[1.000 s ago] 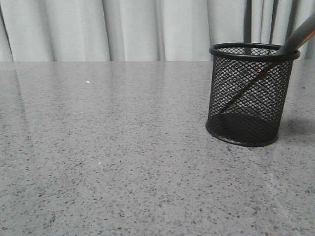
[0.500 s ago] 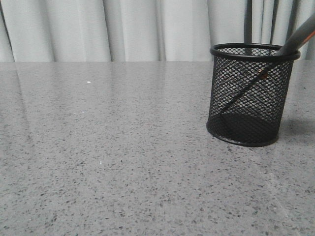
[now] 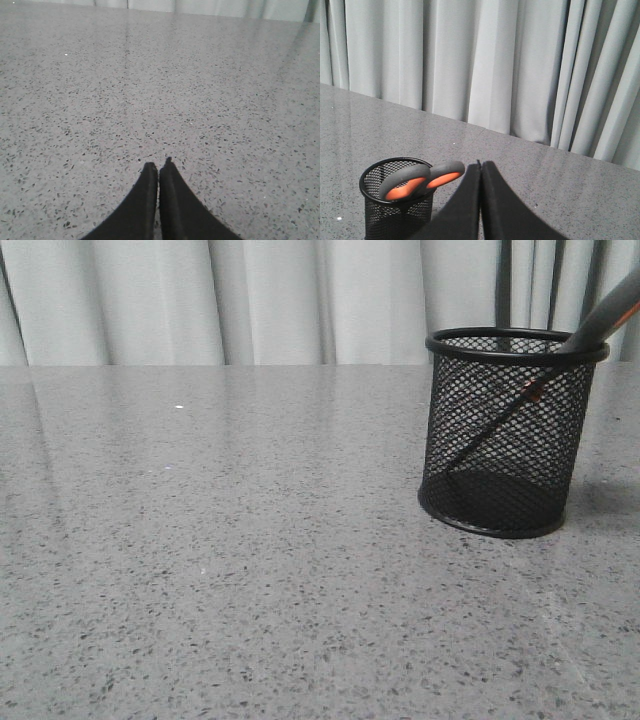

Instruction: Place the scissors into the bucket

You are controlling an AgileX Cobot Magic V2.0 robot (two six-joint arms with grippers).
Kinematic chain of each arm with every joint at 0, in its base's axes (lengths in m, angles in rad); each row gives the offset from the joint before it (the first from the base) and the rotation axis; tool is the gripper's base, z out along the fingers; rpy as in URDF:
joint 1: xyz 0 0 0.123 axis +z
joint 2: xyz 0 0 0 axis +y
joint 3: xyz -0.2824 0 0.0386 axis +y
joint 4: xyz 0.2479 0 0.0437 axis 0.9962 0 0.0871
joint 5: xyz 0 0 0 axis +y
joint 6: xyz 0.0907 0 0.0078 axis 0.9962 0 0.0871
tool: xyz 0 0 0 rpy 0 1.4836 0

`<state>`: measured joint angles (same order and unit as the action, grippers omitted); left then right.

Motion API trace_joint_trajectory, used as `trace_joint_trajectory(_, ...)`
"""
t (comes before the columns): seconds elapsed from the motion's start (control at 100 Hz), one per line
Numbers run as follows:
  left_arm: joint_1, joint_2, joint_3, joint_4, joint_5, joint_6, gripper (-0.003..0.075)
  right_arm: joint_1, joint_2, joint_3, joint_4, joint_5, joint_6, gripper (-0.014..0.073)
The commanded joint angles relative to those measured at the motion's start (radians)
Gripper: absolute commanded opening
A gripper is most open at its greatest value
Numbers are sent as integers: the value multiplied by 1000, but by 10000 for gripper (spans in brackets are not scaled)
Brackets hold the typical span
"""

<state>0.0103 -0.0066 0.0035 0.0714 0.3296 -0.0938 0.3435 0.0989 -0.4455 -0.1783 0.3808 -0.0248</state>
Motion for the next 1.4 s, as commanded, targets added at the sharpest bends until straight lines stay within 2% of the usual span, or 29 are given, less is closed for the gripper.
trace_joint_trajectory(0.0,3,-27,46,-8,-58,-10,-20,-2,11,-23,-17,-84,-5,-50)
trace_joint_trajectory(0.42,3,-27,46,-8,-58,-10,-20,-19,10,24,-29,-59,-5,-50)
trace_joint_trajectory(0.49,3,-27,46,-8,-58,-10,-20,-63,9,82,-7,-102,33,-50)
trace_joint_trajectory(0.68,3,-27,46,-8,-58,-10,-20,-259,9,310,37,-310,33,-50)
trace_joint_trajectory(0.8,3,-27,46,-8,-58,-10,-20,-365,9,430,59,-381,33,-50)
trace_joint_trajectory(0.86,3,-27,46,-8,-58,-9,-20,-394,7,478,98,-375,33,-50)
trace_joint_trajectory(1.05,3,-27,46,-8,-58,-9,-20,-413,-100,474,119,-93,33,-50)
trace_joint_trajectory(1.39,3,-27,46,-8,-66,-9,-20,-415,-130,474,101,-99,33,-50)
